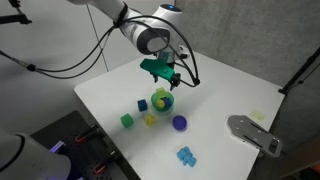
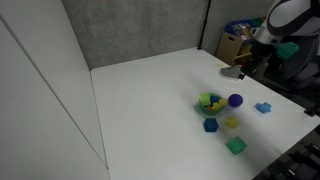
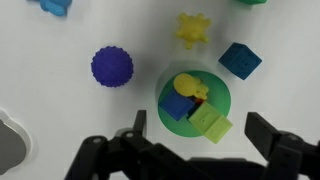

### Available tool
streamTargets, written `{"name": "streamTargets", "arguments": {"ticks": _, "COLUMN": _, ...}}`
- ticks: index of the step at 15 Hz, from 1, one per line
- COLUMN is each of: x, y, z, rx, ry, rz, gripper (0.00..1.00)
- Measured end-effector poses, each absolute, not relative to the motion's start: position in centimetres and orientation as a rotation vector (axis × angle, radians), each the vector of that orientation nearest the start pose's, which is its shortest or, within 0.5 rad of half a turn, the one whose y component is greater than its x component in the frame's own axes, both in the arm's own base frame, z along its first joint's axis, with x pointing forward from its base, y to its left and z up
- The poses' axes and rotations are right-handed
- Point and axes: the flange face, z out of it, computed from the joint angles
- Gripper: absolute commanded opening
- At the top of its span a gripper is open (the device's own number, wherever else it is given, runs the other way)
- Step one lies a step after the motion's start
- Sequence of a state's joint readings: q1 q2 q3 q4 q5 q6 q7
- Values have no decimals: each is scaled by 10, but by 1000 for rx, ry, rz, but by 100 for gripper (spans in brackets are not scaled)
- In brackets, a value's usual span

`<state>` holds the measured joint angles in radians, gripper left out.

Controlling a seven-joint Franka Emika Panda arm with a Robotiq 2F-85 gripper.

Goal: Remove the yellow object from the bowl

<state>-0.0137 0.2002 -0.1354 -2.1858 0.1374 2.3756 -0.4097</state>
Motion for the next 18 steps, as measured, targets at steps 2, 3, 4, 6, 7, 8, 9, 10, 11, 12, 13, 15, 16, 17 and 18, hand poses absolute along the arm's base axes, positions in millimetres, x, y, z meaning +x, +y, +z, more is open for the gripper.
{"name": "streamTargets", "arguments": {"ticks": 2, "x": 559, "y": -72, "z": 278, "rx": -3102, "ry": -287, "rz": 40, "gripper": 100}}
{"name": "streamTargets", "arguments": {"ticks": 3, "x": 562, "y": -67, "z": 267, "rx": -3118, "ry": -313, "rz": 74, "gripper": 100}}
{"name": "streamTargets", "arguments": {"ticks": 4, "x": 565, "y": -63, "z": 256, "rx": -3128, "ry": -343, "rz": 104, "gripper": 100}}
{"name": "streamTargets", "arguments": {"ticks": 6, "x": 570, "y": -54, "z": 234, "rx": -3134, "ry": -406, "rz": 158, "gripper": 100}}
{"name": "streamTargets", "arguments": {"ticks": 7, "x": 572, "y": -49, "z": 225, "rx": -3134, "ry": -433, "rz": 179, "gripper": 100}}
{"name": "streamTargets", "arguments": {"ticks": 8, "x": 575, "y": -45, "z": 215, "rx": -3136, "ry": -457, "rz": 200, "gripper": 100}}
{"name": "streamTargets", "arguments": {"ticks": 9, "x": 577, "y": -41, "z": 206, "rx": -3140, "ry": -474, "rz": 221, "gripper": 100}}
{"name": "streamTargets", "arguments": {"ticks": 10, "x": 579, "y": -38, "z": 197, "rx": -3147, "ry": -485, "rz": 242, "gripper": 100}}
{"name": "streamTargets", "arguments": {"ticks": 11, "x": 581, "y": -35, "z": 187, "rx": -3157, "ry": -489, "rz": 262, "gripper": 100}}
{"name": "streamTargets", "arguments": {"ticks": 12, "x": 584, "y": -33, "z": 178, "rx": -3166, "ry": -492, "rz": 281, "gripper": 100}}
{"name": "streamTargets", "arguments": {"ticks": 13, "x": 585, "y": -31, "z": 168, "rx": -3169, "ry": -492, "rz": 300, "gripper": 100}}
{"name": "streamTargets", "arguments": {"ticks": 15, "x": 589, "y": -27, "z": 150, "rx": -3165, "ry": -490, "rz": 328, "gripper": 100}}
{"name": "streamTargets", "arguments": {"ticks": 16, "x": 591, "y": -23, "z": 141, "rx": -3161, "ry": -492, "rz": 338, "gripper": 100}}
{"name": "streamTargets", "arguments": {"ticks": 17, "x": 594, "y": -20, "z": 134, "rx": -3157, "ry": -496, "rz": 343, "gripper": 100}}
{"name": "streamTargets", "arguments": {"ticks": 18, "x": 596, "y": -16, "z": 128, "rx": -3153, "ry": -503, "rz": 344, "gripper": 100}}
